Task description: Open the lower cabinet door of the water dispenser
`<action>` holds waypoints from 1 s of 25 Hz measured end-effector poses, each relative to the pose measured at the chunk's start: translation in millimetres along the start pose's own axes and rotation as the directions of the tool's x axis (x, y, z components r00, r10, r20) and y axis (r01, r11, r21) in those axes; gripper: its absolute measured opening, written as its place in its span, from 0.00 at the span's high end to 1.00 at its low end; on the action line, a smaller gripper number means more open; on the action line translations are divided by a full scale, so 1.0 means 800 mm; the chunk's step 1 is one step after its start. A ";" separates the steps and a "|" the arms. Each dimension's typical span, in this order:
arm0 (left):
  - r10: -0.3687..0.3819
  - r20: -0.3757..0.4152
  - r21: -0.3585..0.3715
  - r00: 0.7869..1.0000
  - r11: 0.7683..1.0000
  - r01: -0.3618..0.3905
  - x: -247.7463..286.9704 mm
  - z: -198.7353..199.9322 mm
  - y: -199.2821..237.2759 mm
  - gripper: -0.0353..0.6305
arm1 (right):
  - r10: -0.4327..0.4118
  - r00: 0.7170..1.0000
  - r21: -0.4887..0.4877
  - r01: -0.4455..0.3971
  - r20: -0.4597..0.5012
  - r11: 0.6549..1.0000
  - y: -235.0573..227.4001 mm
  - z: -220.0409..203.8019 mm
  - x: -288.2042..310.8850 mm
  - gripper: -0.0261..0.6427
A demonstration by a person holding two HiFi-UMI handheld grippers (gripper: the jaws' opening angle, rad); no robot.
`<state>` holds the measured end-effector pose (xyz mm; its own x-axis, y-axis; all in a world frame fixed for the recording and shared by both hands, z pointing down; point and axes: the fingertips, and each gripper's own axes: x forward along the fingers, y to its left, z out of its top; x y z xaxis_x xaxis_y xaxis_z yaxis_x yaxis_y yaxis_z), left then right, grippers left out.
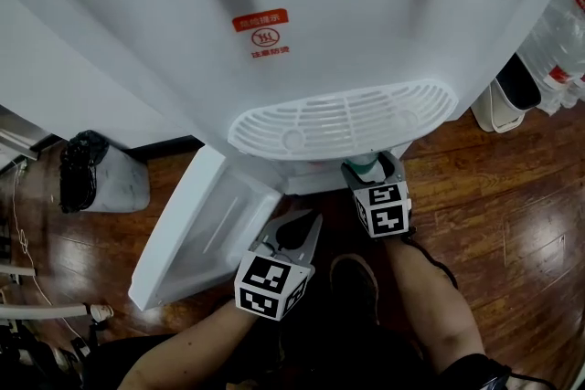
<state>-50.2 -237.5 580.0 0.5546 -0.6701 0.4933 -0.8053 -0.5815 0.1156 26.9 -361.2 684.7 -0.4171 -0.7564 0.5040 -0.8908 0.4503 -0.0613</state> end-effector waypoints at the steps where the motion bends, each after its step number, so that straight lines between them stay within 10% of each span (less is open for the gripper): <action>1: -0.005 -0.008 0.034 1.000 0.999 0.005 -0.003 -0.001 -0.001 0.91 | 0.003 1.000 -0.001 -0.003 -0.001 1.000 0.002 -0.001 -0.008 0.46; 7: -0.013 0.032 -0.002 0.999 1.000 0.013 -0.037 0.033 0.006 0.90 | 0.051 0.999 -0.031 -0.051 0.014 0.998 0.024 0.015 -0.073 0.46; 16: -0.164 -0.007 0.147 0.986 0.976 0.163 -0.113 0.119 -0.048 0.80 | 0.159 0.984 -0.055 -0.155 0.085 0.986 0.065 0.087 -0.193 0.46; 25: -0.166 0.216 0.160 0.962 0.978 0.133 -0.203 0.265 -0.078 0.75 | 0.279 0.948 -0.154 -0.256 0.152 0.954 0.104 0.196 -0.334 0.46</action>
<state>-45.7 -190.0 309.8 0.7125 -0.6478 0.2697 -0.6805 -0.7316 0.0404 35.8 -196.5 409.8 -0.6714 -0.6636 0.3301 -0.7155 0.6964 -0.0553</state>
